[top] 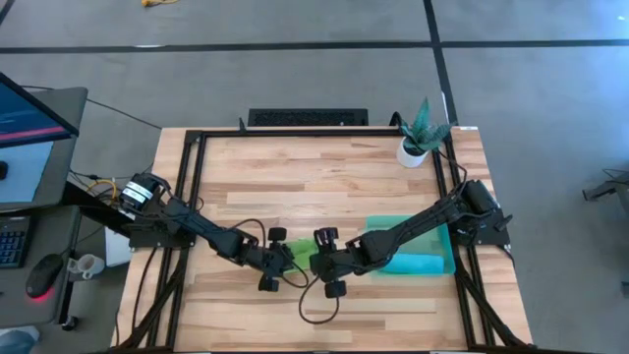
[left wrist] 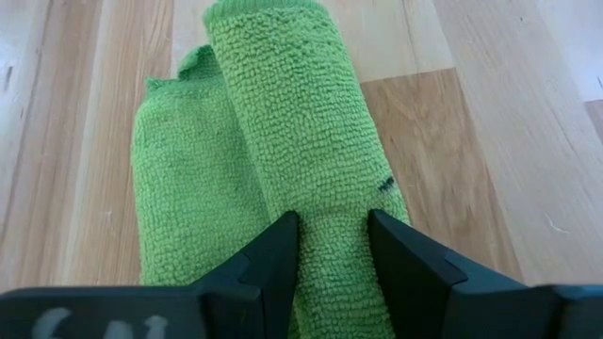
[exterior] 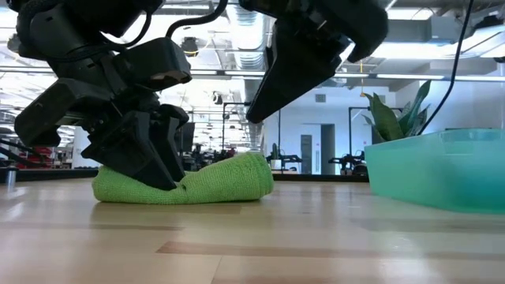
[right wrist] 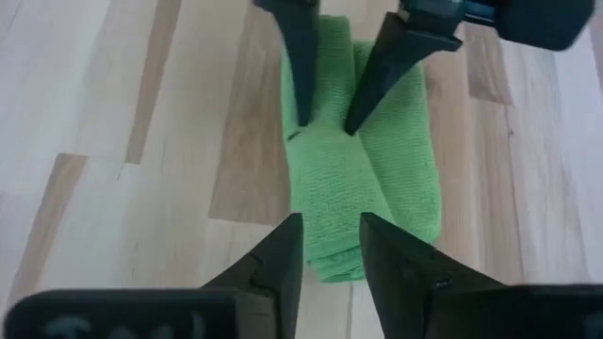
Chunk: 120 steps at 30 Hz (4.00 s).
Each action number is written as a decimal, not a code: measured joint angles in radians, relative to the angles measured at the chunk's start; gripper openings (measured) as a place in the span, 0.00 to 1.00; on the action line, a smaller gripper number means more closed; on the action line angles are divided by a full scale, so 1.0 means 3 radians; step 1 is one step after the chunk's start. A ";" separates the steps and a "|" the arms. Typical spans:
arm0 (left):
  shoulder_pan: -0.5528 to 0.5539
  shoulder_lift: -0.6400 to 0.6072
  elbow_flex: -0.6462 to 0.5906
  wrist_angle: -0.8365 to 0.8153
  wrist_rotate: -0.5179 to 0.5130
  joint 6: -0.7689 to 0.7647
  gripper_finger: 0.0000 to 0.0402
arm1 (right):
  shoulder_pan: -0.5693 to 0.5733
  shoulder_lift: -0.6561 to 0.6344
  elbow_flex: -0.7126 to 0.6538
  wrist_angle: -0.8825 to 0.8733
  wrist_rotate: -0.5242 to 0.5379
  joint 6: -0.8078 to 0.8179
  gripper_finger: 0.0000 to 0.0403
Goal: Roll microfiber towels into tight, uniform cylinder then place into a basket
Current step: Roll the green microfiber towel
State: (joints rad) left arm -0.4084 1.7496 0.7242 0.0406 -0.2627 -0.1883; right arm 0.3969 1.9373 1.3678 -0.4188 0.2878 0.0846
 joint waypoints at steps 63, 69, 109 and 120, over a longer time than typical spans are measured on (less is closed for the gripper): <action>-0.0015 -0.0433 -0.0009 -0.0464 -0.0100 0.0071 0.31 | -0.0394 0.0626 0.0025 0.0054 -0.0760 -0.0008 0.14; -0.0094 -0.0753 -0.0009 -0.0940 -0.0345 0.0043 0.31 | -0.0394 0.0624 0.0023 0.0056 -0.0769 0.0065 0.08; -0.0271 -0.0084 0.0034 -0.0744 -0.0731 -0.0351 0.55 | -0.0389 0.0636 0.0112 -0.0035 -0.0974 0.0135 0.12; -0.0220 -0.0132 0.0022 -0.0792 -0.0458 -0.0533 0.09 | -0.0365 0.0633 0.0116 -0.0027 -0.1264 0.0163 0.12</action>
State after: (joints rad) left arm -0.4745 1.7102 0.7310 -0.1969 -0.4002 -0.3481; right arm 0.2874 2.1273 1.4025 -0.4269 -0.0912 0.1334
